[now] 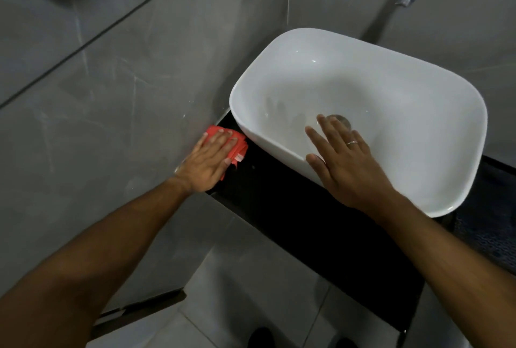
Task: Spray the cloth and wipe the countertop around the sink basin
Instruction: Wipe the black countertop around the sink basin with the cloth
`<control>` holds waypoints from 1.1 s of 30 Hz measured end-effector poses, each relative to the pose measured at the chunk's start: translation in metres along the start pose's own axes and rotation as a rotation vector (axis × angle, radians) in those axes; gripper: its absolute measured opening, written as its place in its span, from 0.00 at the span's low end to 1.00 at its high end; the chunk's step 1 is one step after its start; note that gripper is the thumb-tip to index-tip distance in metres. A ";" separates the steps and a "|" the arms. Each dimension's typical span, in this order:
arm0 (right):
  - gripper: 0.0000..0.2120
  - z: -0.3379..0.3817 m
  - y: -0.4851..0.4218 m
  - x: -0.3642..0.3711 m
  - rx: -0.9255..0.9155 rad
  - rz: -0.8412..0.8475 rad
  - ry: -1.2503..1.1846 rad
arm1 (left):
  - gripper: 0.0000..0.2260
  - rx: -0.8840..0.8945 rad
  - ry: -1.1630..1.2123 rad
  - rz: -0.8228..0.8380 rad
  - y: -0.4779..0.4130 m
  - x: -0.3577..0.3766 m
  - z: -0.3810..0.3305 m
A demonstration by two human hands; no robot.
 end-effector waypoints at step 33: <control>0.28 0.001 -0.003 -0.001 -0.009 -0.009 -0.005 | 0.24 -0.014 -0.079 -0.171 0.039 -0.004 -0.043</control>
Point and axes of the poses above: each hand's wrist, its own y-axis away from the middle knuckle, its own x-axis out of the palm, z = x × y, the point moved 8 cm from there along -y, towards the middle knuckle, and after that the axes turned 9 degrees about -y, right-handed, at the moved point
